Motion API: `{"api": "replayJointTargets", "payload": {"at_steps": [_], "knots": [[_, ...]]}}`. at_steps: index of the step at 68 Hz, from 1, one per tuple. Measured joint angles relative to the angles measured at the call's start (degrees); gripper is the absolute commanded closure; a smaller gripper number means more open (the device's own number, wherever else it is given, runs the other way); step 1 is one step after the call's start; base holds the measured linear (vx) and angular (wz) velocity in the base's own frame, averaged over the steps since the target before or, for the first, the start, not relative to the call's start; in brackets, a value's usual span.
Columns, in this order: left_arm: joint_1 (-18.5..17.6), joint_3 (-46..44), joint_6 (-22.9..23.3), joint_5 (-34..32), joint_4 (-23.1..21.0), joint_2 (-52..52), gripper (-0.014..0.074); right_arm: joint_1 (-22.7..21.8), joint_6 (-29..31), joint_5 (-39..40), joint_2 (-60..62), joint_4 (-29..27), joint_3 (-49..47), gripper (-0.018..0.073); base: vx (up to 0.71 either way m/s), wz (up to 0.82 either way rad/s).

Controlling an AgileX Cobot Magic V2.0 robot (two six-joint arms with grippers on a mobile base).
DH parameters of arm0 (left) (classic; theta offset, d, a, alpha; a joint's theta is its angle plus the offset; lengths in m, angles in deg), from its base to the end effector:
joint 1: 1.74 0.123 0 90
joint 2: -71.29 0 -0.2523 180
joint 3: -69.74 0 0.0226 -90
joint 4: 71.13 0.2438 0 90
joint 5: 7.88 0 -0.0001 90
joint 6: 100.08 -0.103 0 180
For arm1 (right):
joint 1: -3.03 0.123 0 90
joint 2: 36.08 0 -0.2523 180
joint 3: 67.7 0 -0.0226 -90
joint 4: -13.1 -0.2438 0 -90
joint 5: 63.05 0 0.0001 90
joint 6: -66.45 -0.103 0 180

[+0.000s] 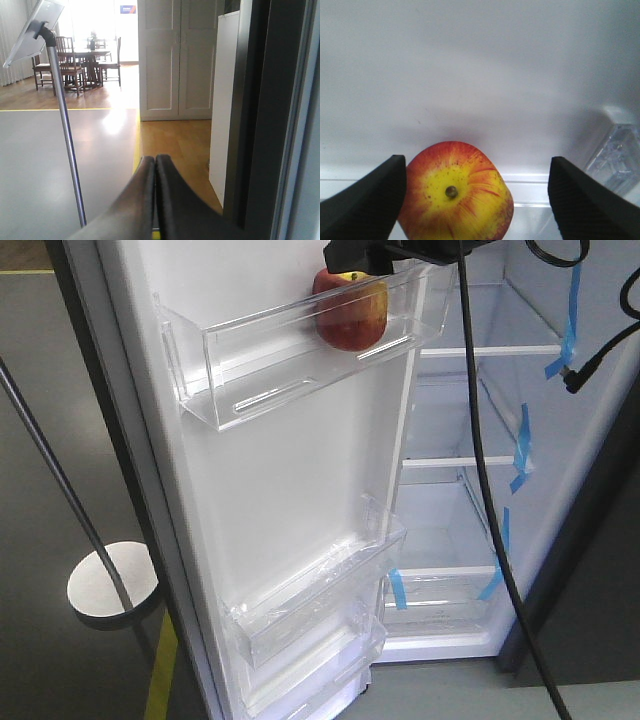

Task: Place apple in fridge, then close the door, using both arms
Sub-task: 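Open the right gripper and withdraw it from the door bin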

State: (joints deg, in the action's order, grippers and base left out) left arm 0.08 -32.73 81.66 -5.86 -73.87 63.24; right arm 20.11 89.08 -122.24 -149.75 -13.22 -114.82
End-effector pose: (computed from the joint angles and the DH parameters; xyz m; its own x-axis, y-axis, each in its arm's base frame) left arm 0.0944 0.0028 0.2039 0.0441 -0.0767 -0.9961 -0.0267 0.9966 -0.0779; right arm 0.3669 0.1538 0.4200 -0.4294 -0.2734 -0.8607 -0.6469 0.7581 0.0819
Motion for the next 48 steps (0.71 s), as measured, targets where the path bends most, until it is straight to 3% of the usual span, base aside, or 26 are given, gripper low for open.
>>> {"api": "replayJointTargets", "payload": {"at_steps": [10,19,35,48], "knots": [[0.00,0.00,0.00,0.00,0.00,0.00,0.0603,0.00,-1.77,-2.98,3.32,-0.14,0.82,-0.0007,0.00,0.00],[0.00,0.00,0.00,0.00,0.00,0.00,0.0603,0.85,-2.30,-2.54,9.03,-0.32,7.15,0.0002,0.00,0.00],[0.00,0.00,0.00,0.00,0.00,0.00,0.0603,5.88,-0.66,5.99,23.50,-0.22,29.85,0.0004,0.00,0.00],[0.00,0.00,0.00,0.00,0.00,0.00,0.0603,7.05,-0.54,10.84,36.04,-0.22,47.55,0.0004,0.00,0.00]]}}
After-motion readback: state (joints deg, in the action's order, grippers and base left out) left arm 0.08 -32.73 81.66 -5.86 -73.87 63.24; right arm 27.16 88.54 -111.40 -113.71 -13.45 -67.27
